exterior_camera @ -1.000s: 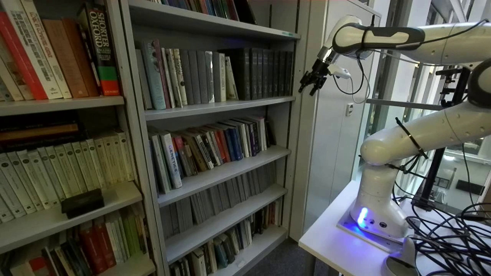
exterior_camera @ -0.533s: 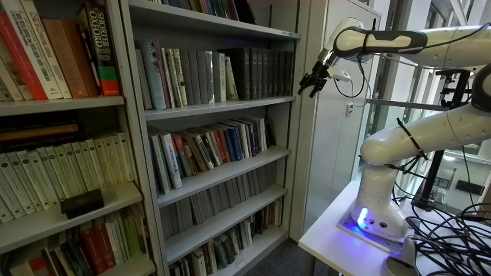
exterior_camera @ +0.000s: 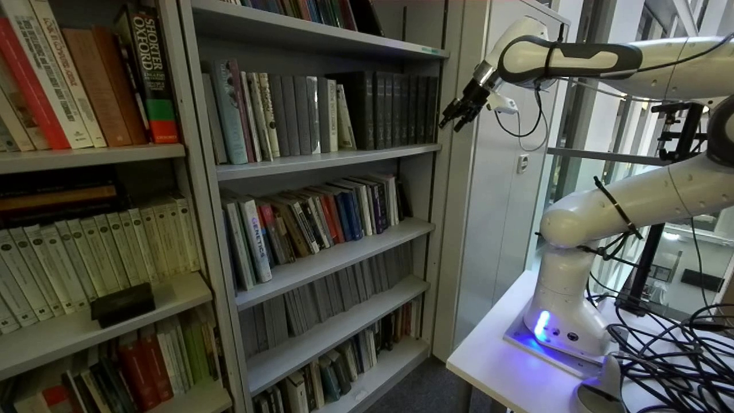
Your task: Put the thin white book that is with the grey books with the other thin white books
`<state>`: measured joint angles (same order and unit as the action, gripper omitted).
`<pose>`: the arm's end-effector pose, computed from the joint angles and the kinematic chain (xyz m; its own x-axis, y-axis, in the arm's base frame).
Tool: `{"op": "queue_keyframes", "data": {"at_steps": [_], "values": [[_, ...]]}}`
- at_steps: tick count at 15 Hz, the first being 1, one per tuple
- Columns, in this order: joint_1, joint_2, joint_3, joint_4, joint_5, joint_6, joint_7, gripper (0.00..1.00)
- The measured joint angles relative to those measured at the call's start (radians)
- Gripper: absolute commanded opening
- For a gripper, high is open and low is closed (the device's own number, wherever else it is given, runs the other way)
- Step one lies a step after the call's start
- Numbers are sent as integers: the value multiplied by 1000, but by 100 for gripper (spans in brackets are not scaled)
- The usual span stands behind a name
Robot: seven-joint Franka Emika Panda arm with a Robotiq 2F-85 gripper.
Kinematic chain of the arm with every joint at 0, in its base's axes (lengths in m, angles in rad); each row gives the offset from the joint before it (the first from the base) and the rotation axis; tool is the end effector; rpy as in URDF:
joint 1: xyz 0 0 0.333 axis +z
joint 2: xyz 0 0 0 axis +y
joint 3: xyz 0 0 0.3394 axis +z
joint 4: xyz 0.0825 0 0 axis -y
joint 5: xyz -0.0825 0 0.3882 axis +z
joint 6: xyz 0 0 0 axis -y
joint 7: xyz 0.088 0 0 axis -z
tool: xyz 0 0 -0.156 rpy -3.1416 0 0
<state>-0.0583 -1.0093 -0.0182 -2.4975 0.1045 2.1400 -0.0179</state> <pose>0.3009 -0.0163 0.6277 0.7899 -0.1016 0.6047 -0.0447 -0.9931 -0.1085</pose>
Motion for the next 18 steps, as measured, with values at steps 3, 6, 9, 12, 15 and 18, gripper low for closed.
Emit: {"op": "queue_keyframes", "data": {"at_steps": [3,6,9,12,15,18], "values": [[60,0,52,38,0,72,-17,100],[108,0,142,61,-35,129,-17,100],[119,3,231,63,-107,223,-16,100],[119,11,265,63,-170,281,-17,100],[119,14,265,63,-173,283,-19,100],[119,14,265,63,-173,283,-19,100]]}}
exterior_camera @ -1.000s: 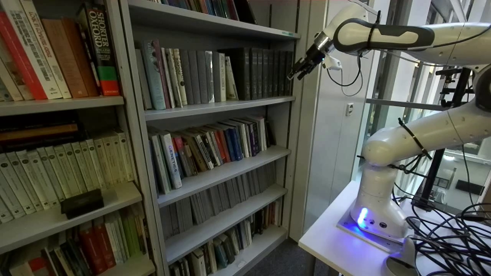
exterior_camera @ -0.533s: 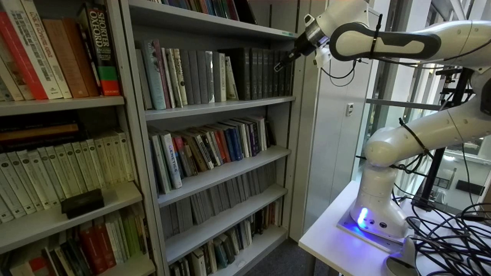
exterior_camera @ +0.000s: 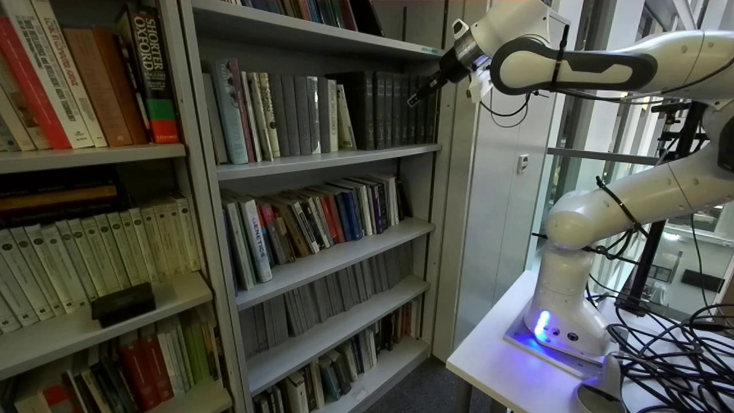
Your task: Put the thin white book that is with the grey books with the other thin white books
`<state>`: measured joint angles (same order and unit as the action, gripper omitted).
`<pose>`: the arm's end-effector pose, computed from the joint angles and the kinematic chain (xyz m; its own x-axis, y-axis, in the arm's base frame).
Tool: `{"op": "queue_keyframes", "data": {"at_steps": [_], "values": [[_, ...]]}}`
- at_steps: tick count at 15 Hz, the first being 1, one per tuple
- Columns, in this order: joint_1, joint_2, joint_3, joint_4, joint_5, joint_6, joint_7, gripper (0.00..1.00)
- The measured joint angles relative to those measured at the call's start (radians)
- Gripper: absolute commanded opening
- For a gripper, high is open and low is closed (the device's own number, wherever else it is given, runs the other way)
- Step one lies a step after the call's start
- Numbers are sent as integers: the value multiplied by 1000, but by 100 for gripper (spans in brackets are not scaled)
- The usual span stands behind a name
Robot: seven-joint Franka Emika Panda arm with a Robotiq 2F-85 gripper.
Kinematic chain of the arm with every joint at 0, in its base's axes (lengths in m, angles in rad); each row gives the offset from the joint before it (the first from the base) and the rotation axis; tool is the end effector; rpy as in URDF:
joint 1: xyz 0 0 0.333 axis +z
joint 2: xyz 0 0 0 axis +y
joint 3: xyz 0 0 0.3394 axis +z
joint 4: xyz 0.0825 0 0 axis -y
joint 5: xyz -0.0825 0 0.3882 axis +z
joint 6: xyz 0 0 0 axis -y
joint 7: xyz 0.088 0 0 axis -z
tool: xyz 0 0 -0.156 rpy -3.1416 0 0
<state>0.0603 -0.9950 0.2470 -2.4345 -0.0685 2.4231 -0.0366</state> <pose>0.2977 0.1340 0.6947 0.5053 0.3600 0.7843 0.1989 -0.9330 0.3000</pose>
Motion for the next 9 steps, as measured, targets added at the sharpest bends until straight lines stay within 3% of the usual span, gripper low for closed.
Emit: {"op": "queue_keyframes", "data": {"at_steps": [7,9], "values": [[1,0,0,-1,0,-1,2,100],[-2,6,0,-7,-31,61,1,100]]}}
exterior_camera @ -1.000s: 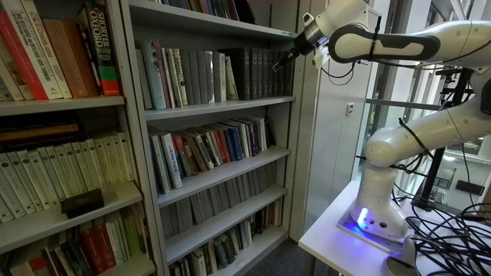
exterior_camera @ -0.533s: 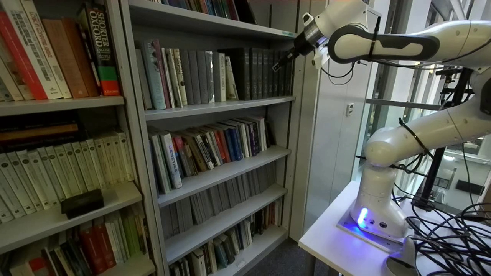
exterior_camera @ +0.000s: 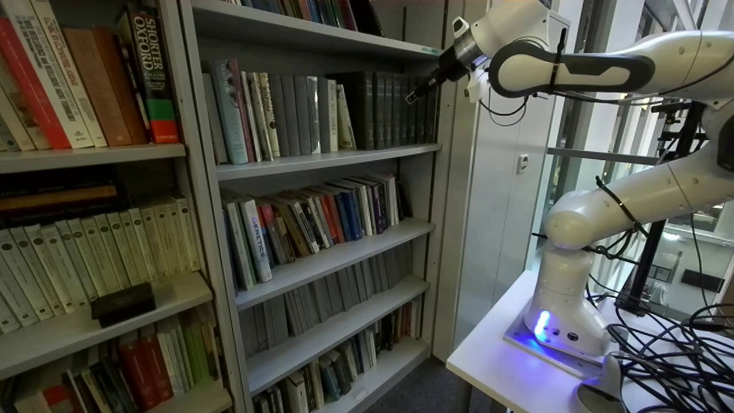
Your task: Put the thin white book that is with the grey books with the other thin white books
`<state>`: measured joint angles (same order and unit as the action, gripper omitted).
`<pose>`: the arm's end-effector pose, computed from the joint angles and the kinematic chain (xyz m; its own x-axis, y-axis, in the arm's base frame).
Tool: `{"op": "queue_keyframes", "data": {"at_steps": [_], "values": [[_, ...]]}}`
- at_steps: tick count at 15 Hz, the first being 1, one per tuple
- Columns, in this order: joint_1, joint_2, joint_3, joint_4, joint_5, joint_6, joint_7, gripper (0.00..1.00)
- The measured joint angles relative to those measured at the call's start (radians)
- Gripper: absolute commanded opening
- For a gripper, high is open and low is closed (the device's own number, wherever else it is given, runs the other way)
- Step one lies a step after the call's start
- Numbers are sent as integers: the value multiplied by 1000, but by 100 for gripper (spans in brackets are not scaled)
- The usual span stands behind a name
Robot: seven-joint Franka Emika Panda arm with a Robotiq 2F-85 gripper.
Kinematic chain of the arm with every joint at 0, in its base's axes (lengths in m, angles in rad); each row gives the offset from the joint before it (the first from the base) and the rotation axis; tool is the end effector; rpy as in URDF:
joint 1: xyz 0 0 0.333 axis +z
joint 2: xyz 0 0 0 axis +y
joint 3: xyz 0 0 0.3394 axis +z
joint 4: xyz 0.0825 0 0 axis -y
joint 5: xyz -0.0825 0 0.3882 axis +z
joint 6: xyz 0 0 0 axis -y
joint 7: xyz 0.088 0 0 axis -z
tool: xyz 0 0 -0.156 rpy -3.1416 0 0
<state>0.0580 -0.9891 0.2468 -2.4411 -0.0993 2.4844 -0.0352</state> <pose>0.3013 0.1351 0.7001 0.4603 0.3799 0.8024 0.1915 -0.9250 0.3281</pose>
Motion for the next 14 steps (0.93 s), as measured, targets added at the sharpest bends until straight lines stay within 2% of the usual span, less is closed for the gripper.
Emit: {"op": "queue_keyframes", "data": {"at_steps": [3,6,8,11,14], "values": [[-61,64,-3,8,-64,227,15,100],[-168,181,11,59,-81,477,60,100],[-248,260,44,103,-83,610,77,100],[-355,347,117,149,-83,722,85,100],[-443,394,205,161,-83,760,89,100]]}}
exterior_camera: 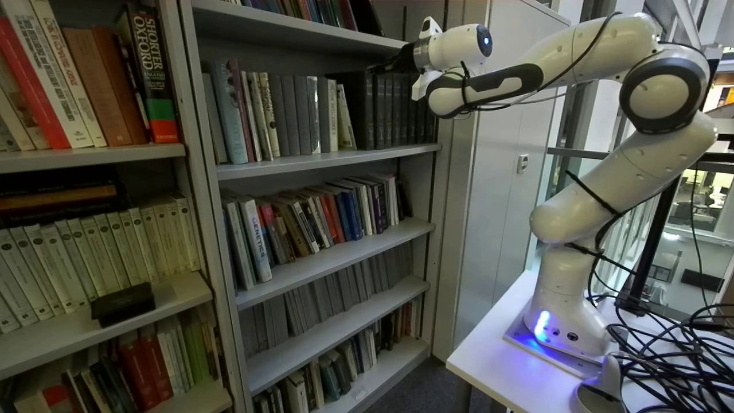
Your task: Put the thin white book that is with the grey books with the other thin white books
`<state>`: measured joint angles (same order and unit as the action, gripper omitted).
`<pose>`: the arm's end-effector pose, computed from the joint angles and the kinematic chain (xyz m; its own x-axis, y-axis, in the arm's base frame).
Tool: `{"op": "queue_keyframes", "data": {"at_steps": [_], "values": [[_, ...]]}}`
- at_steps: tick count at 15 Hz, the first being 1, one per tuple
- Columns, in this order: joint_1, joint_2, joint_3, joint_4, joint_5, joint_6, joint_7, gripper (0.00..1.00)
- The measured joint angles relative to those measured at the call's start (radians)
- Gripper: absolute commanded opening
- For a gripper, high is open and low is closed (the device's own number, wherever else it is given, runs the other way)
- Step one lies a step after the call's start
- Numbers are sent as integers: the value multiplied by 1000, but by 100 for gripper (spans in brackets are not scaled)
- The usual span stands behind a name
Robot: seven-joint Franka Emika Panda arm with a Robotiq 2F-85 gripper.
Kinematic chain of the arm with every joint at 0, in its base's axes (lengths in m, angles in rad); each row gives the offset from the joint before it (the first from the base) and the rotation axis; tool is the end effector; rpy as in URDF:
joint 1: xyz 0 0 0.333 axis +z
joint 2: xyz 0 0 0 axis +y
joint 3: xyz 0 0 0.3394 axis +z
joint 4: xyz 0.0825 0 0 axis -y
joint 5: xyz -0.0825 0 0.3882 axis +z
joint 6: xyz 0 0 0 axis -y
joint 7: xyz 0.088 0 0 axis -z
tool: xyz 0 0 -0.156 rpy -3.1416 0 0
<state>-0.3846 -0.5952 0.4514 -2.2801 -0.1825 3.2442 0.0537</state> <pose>0.4513 0.1217 0.7438 0.0593 0.3656 0.9289 0.0235 -0.9308 0.3649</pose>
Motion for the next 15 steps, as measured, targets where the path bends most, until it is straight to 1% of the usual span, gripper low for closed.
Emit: {"op": "queue_keyframes", "data": {"at_steps": [5,11,13,15], "values": [[-123,31,156,1,0,1,3,100],[-273,62,323,5,0,1,3,100],[-341,78,376,18,0,1,3,100],[-427,94,432,49,0,1,3,100]]}}
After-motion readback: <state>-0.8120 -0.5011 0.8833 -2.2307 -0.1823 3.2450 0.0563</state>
